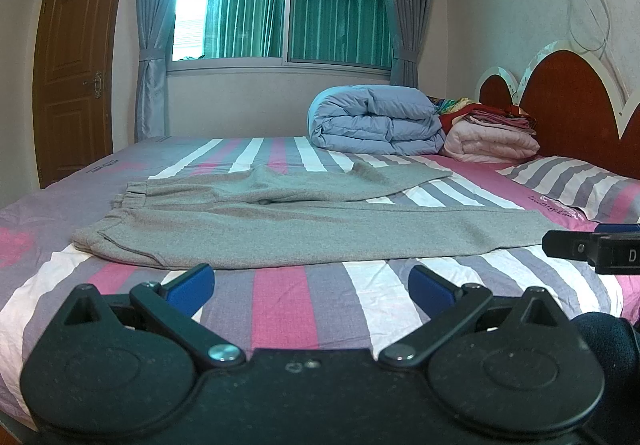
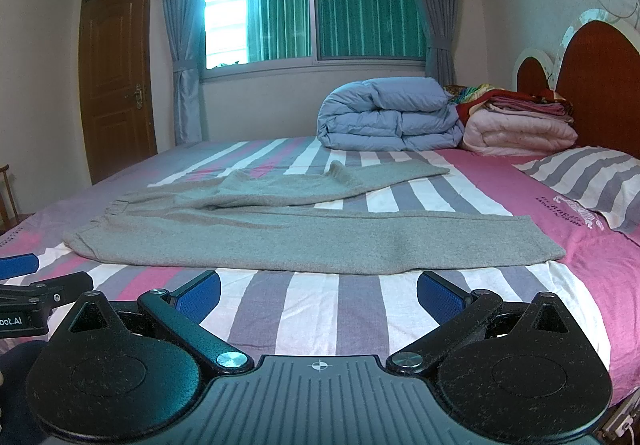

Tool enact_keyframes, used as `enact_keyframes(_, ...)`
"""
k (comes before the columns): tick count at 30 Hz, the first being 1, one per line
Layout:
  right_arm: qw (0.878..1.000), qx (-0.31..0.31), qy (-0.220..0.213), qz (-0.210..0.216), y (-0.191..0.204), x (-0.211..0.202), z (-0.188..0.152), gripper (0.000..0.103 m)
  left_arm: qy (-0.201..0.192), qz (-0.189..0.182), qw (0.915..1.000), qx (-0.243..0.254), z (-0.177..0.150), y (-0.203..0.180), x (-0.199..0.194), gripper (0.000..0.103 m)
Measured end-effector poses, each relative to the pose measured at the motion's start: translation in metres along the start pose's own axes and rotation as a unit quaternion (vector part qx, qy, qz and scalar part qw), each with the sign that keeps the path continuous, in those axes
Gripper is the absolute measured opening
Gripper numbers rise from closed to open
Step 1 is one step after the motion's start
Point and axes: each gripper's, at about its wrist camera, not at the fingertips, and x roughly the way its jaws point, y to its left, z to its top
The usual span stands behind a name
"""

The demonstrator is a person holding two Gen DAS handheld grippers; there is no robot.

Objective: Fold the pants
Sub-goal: 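Reach both grippers down to the waistband of the grey sweatpants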

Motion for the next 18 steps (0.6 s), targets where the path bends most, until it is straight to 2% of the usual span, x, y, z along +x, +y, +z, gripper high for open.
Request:
enact_keyframes(5,1.0,0.0,0.001,0.0,0.0,0.0,0.0,0.103,0.002,0.002,1.0,-0.004,0.0,0.001,0.001,0.097)
enact_keyframes(9,1.0,0.011,0.006,0.006,-0.004,0.001,0.002,0.103,0.024,0.003,0.9991,-0.036,0.004,0.015,0.006,0.097)
enact_keyframes(11,0.999,0.026,0.013,0.029,-0.01,0.006,0.007,0.103,0.034,-0.016,0.998,-0.052,0.007,0.029,0.011,0.097)
enact_keyframes(14,0.999,0.012,0.003,0.039,-0.011,0.017,0.021,0.103,0.024,0.011,0.999,-0.037,0.015,0.051,0.024,0.097)
enact_keyframes(18,0.998,-0.01,-0.009,0.068,-0.009,0.045,0.057,0.103,0.026,0.021,0.9989,-0.033,0.041,0.098,0.054,0.097)
